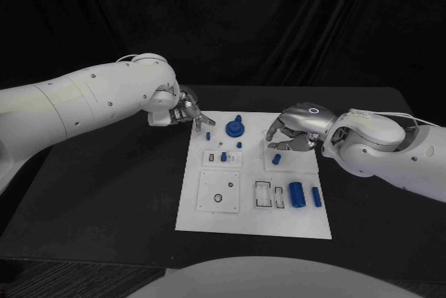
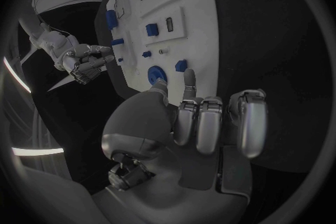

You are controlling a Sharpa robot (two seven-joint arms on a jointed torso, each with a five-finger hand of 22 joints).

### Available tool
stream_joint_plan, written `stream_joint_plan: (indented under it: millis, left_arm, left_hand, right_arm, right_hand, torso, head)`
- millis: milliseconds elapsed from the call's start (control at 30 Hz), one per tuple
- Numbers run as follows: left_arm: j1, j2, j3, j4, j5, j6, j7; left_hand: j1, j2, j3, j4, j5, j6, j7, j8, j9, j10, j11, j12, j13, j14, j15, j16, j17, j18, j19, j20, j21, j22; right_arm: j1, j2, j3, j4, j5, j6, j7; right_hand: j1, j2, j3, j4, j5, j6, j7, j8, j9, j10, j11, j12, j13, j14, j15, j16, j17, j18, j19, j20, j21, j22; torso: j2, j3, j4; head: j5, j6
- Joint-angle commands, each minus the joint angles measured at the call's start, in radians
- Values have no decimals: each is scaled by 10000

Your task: Assemble the parts on the task board

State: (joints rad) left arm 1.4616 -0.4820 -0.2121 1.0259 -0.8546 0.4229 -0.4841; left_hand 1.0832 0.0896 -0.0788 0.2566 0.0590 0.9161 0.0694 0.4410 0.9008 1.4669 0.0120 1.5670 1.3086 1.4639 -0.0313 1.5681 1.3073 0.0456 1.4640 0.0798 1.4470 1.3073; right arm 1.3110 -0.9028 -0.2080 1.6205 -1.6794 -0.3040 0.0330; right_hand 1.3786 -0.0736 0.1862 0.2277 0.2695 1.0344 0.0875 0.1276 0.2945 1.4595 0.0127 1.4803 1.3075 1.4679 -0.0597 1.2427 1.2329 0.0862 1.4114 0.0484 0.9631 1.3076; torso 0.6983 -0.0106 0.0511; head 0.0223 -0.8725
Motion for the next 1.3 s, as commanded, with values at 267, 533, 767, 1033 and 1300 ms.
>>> stream_joint_plan:
  millis: [267, 533, 767, 1033, 1300]
  left_arm:
    - [-60, 53, 9, 135, -1365, 264, 84]
    - [-75, 110, 9, 145, -1621, 242, 211]
    - [-108, 238, 9, 104, -1667, 247, 408]
    - [-155, 354, 9, 89, -1677, 350, 507]
    - [-176, 424, 9, 87, -1679, 548, 486]
  left_hand:
    - [-246, -89, -247, 117, -86, 30, -93, 184, 547, 1039, -147, 38, 2622, 1069, -136, 27, 2635, -162, 257, -103, 241, 2250]
    - [-212, -21, -224, 120, -59, -62, -90, 79, 599, 1039, -151, 38, 2622, 1069, -147, 27, 2635, -155, 238, -119, 217, 2239]
    - [66, 106, -63, -55, 182, -103, -76, -143, 701, 1039, -138, 38, 2622, 1069, -137, 27, 2635, -144, 202, -121, 175, 2222]
    - [146, 135, -9, -120, 394, -74, -76, -239, 757, 1039, -137, 38, 2622, 1069, -133, 27, 2635, -136, 177, -119, 147, 2211]
    - [135, 181, 16, -109, 484, -62, -70, -311, 763, 1039, -133, 38, 2622, 1069, -130, 27, 2635, -127, 149, -117, 115, 2199]
  right_arm:
    - [-26, 10, 5, -9, 27, -110, -33]
    - [-28, 13, 5, -16, 28, -79, -47]
    - [-29, 16, 5, -18, 28, -53, -70]
    - [-30, 14, 5, -15, 28, -23, -98]
    - [-29, 34, 5, -20, 28, -4, -126]
  right_hand:
    - [-102, 22, -3, 89, 44, 85, 7, 30, -19, -12, -34, -44, 928, 233, 25, -45, -4, 202, 1, 42, -39, 1150]
    - [-108, 27, -2, 97, 52, 93, 4, 29, -23, -4, -37, -38, 939, 231, 22, -52, -11, 204, -1, 40, -52, 1147]
    - [-108, 33, 2, 100, 61, 97, 0, 27, -28, -9, -40, -43, 931, 230, 19, -58, -17, 206, -3, 38, -63, 1145]
    - [-108, 33, 2, 100, 61, 97, 0, 27, -28, -9, -40, -43, 931, 230, 19, -58, -17, 206, -3, 38, -63, 1145]
    - [-97, 44, 13, 99, 80, 101, -6, 18, -39, -27, -47, -58, 905, 226, 14, -71, -30, 212, -10, 33, -101, 1138]
  torso:
    - [4, -18, -4]
    - [5, -1, 9]
    - [0, 1, 20]
    - [4, -4, 4]
    - [2, -2, 0]
  head:
    - [47, -2]
    - [26, -2]
    - [10, -2]
    - [23, -2]
    - [19, -2]
